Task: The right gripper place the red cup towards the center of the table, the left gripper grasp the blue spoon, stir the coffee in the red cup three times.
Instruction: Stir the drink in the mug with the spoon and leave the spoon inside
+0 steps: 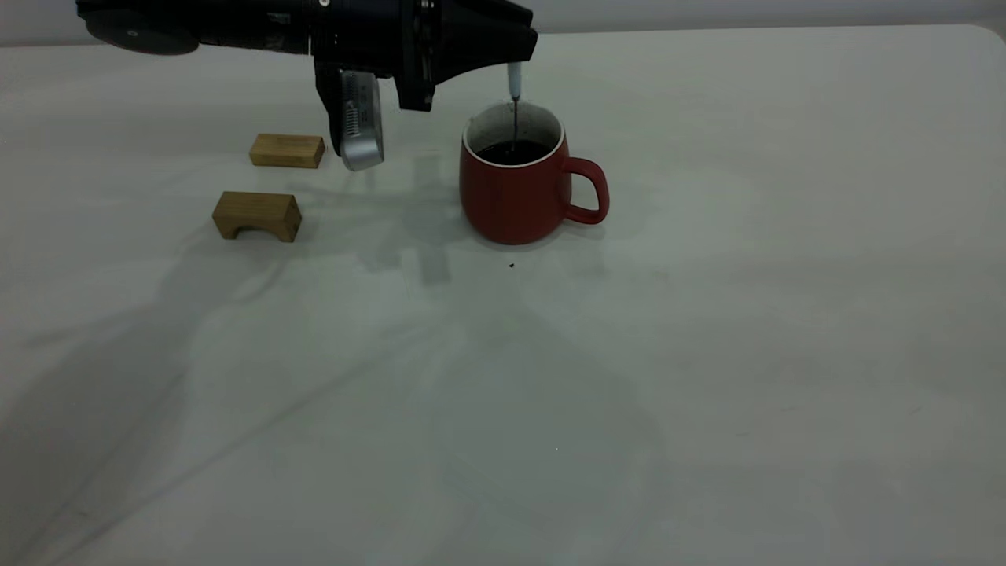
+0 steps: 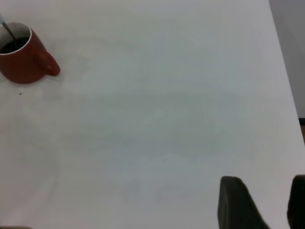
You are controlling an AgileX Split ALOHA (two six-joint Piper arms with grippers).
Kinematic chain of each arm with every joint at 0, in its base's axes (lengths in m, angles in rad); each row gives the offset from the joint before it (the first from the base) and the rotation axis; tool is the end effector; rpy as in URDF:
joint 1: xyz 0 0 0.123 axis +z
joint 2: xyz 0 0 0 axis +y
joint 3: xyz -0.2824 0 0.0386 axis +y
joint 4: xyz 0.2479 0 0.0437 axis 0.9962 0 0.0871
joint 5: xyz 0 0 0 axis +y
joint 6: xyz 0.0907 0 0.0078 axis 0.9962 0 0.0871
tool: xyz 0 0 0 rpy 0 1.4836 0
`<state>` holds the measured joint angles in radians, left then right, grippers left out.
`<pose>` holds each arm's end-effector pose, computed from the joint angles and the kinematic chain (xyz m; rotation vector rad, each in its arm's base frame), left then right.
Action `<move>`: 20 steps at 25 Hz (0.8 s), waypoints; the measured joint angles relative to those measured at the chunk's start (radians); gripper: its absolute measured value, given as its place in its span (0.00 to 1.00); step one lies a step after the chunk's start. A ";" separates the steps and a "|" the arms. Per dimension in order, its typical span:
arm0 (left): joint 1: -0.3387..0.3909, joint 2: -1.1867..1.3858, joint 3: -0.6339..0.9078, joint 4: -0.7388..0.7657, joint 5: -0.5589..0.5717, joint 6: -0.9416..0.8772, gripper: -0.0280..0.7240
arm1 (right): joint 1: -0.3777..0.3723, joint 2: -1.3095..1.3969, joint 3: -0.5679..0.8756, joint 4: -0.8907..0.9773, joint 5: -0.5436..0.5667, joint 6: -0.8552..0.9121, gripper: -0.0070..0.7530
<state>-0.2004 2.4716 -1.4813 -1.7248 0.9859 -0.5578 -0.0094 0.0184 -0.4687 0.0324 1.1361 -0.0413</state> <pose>0.4339 -0.1647 0.0526 1.6445 -1.4336 1.2750 -0.0023 0.0027 0.2627 -0.0366 2.1686 0.0106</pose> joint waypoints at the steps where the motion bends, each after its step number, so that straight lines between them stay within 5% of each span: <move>1: -0.002 0.000 0.000 0.000 0.011 -0.033 0.28 | 0.000 0.000 0.000 0.000 0.000 0.000 0.41; 12: -0.010 -0.020 0.000 0.104 -0.034 -0.124 0.28 | 0.000 0.000 0.000 0.000 0.000 0.000 0.41; 20: -0.010 -0.023 0.000 0.034 -0.072 0.056 0.28 | 0.000 0.000 0.000 0.000 0.000 0.000 0.41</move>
<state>-0.2108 2.4489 -1.4813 -1.6903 0.9141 -0.5023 -0.0094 0.0184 -0.4687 0.0324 1.1361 -0.0413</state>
